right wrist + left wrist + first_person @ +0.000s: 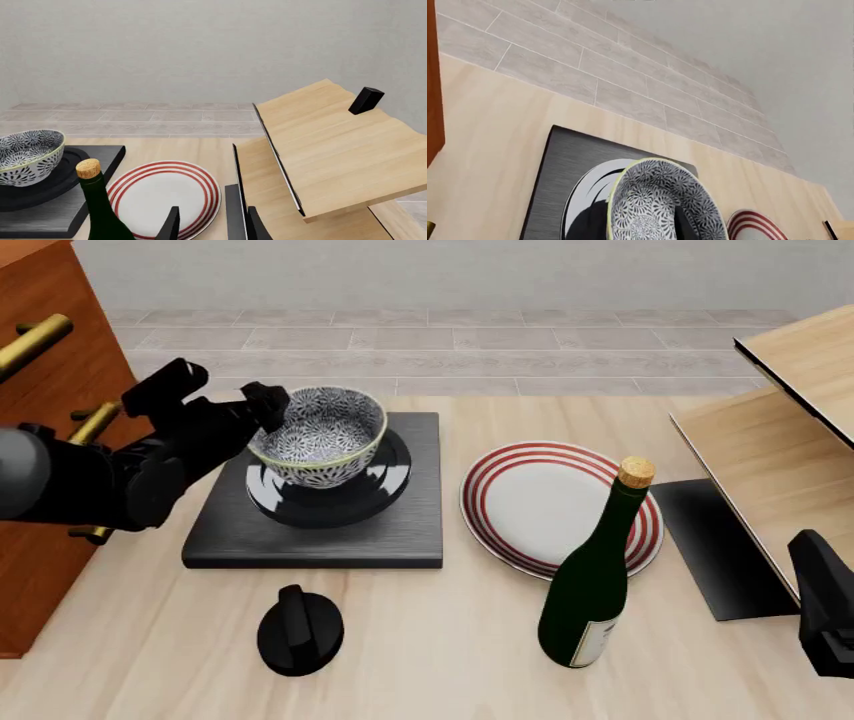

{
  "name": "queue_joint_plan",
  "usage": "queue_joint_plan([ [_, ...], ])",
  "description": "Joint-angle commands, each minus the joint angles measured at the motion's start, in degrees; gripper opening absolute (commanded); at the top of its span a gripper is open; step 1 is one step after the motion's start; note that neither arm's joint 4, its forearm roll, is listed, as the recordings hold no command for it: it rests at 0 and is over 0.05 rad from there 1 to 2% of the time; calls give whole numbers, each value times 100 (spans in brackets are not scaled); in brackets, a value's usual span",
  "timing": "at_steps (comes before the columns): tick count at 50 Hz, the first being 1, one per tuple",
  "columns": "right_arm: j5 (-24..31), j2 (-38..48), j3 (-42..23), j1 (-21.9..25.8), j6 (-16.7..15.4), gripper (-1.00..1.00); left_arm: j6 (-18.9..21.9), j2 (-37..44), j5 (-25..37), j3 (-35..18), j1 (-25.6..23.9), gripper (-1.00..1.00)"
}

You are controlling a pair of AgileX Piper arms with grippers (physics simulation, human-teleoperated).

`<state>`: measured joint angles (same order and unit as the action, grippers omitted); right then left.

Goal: Put the bowl on the stove.

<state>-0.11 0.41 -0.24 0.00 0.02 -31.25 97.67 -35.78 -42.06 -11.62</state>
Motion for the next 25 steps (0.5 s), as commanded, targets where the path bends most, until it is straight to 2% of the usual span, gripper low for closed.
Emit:
queue_joint_plan([
  [1, 0, -1, 0, -1, 1, 100, 80, -112, -16, 64, -20, 100],
  [2, 0, 0, 0, 1, -1, 100, 221, -261, -49, 152, 109, 100],
  [7, 0, 1, 0, 0, -2, 100, 261, -407, -62, 228, 192, 100],
  [13, 0, 0, 0, 0, -1, 100, 566, -724, -130, 382, 414, 100],
  [15, 0, 0, 0, 0, -1, 100, 528, -710, -116, 372, 387, 100],
  [21, 0, 0, 0, 0, 0, 100, 763, -975, -161, 499, 495, 100],
  [25, 0, 0, 0, 0, 1, 100, 734, -1058, -101, 522, 456, 100],
])
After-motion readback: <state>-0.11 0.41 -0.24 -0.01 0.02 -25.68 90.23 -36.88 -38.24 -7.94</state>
